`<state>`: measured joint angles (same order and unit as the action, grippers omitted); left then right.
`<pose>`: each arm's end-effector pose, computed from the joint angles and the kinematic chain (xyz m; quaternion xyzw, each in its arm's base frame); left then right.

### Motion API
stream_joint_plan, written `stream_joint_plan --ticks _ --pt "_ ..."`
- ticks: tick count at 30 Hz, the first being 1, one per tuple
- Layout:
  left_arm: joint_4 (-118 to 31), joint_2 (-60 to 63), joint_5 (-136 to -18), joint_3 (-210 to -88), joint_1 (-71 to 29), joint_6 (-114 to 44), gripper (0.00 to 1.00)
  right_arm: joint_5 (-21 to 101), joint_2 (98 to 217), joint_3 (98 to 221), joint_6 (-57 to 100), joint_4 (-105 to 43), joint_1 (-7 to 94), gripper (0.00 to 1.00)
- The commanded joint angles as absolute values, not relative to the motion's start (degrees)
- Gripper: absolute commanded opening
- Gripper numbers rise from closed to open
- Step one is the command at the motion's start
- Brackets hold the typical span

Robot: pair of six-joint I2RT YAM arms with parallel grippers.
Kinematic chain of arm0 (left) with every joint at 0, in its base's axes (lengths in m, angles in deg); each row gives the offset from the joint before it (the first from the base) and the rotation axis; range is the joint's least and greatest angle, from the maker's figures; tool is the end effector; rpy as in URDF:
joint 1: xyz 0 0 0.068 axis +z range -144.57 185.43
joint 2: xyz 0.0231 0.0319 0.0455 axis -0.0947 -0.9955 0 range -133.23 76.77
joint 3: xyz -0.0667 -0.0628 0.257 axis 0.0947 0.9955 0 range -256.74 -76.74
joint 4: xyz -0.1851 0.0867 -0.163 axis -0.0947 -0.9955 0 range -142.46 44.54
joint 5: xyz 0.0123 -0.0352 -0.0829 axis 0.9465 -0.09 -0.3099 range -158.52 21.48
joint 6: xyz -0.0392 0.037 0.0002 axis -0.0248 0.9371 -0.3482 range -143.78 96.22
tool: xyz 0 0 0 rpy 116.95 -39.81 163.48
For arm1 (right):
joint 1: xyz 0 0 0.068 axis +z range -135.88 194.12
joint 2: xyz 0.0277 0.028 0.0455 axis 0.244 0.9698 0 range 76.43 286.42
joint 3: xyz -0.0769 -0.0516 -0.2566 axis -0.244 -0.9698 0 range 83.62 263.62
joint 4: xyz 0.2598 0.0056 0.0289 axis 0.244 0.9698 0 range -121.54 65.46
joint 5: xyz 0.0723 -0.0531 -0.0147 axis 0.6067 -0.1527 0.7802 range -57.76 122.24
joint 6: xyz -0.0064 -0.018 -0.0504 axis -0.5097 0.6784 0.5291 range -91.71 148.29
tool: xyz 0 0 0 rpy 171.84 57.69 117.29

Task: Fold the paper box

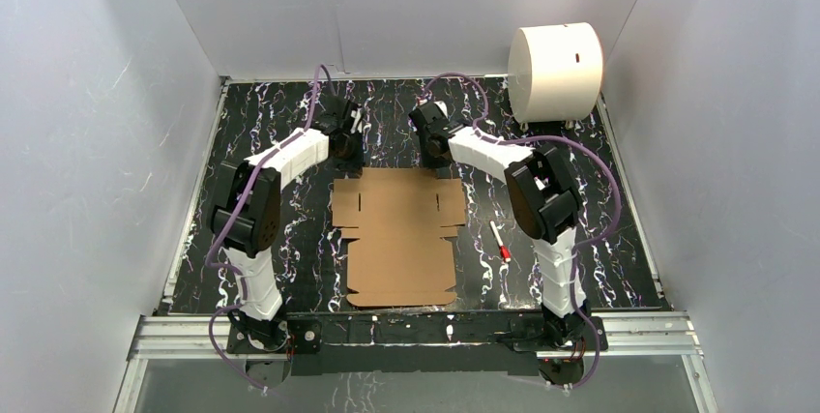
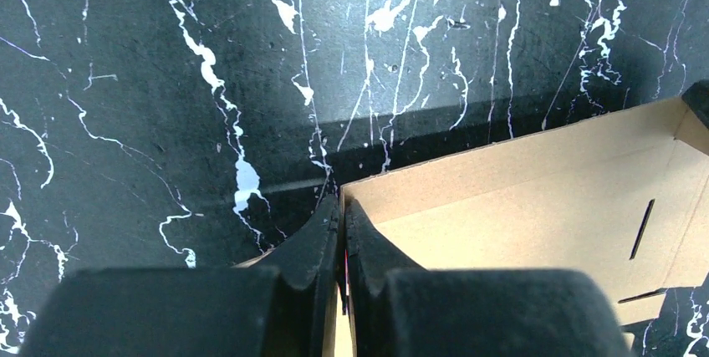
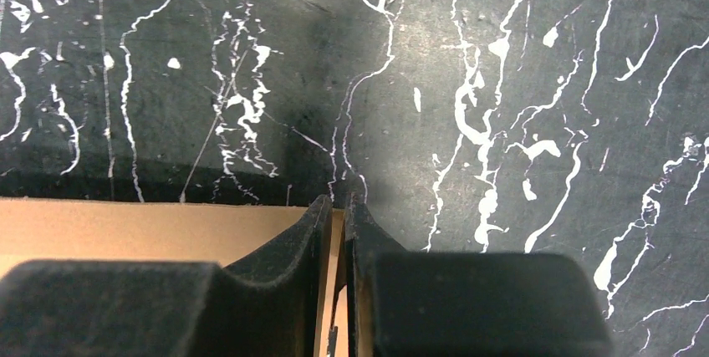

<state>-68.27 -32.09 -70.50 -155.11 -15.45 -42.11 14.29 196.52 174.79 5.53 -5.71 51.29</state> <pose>0.3848 -0.1481 0.2030 0.0265 0.9486 -0.1211 0.2910 0.3717 0.2681 0.1879 -0.0711 0.9399 0.0206 0.3334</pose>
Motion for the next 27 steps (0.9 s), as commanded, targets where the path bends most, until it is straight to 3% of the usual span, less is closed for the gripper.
stream_joint_plan --ticks 1,12,18,27 --pt "-69.57 -31.06 -69.41 -156.80 -16.89 -42.94 0.05 12.75 196.84 178.40 4.36 -5.81 51.52 0.19" --pt "-71.26 -22.80 -66.20 -155.24 -13.79 -42.76 0.34 12.75 187.91 171.52 4.36 -5.81 48.59 0.19" --pt "-69.68 -16.00 -73.88 -150.14 -10.20 -45.12 0.41 12.75 179.16 163.80 4.36 -5.81 44.84 0.19" --pt "-65.06 -8.13 -83.93 -138.06 -4.68 -48.11 0.60 12.75 168.28 150.24 4.36 -5.81 40.40 0.19"
